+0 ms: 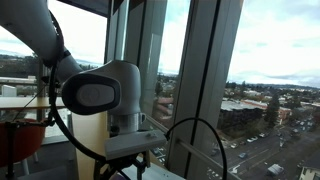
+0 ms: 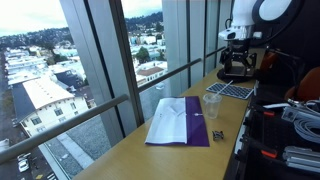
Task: Put the straw inside the cup
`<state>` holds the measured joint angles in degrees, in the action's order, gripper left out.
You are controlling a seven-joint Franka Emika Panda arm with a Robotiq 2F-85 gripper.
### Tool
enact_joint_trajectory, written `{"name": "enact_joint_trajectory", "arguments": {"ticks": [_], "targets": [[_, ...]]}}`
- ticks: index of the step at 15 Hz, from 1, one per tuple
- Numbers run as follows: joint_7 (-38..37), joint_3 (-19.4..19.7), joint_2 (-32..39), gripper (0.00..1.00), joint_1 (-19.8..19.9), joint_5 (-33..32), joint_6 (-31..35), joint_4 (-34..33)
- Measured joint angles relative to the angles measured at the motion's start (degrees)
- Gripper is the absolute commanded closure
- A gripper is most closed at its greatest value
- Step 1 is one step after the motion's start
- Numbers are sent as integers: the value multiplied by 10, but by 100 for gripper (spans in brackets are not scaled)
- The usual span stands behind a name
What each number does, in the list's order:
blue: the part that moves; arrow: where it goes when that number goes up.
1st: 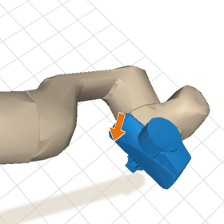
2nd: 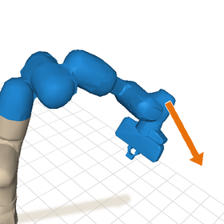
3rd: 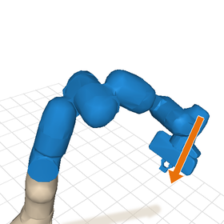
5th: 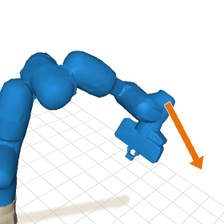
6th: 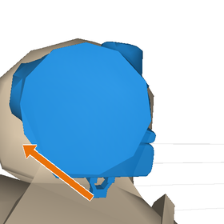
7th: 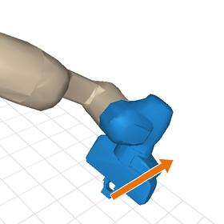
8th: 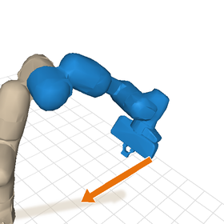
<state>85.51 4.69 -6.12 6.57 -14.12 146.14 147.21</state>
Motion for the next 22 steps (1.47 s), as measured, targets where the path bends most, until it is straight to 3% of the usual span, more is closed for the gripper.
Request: {"name": "enact_joint_trajectory", "arguments": {"ticks": [11,22], "targets": [[95,0,55,0,-10,0,123,17],[104,-6,86,0,-10,0,147,-39]]}}
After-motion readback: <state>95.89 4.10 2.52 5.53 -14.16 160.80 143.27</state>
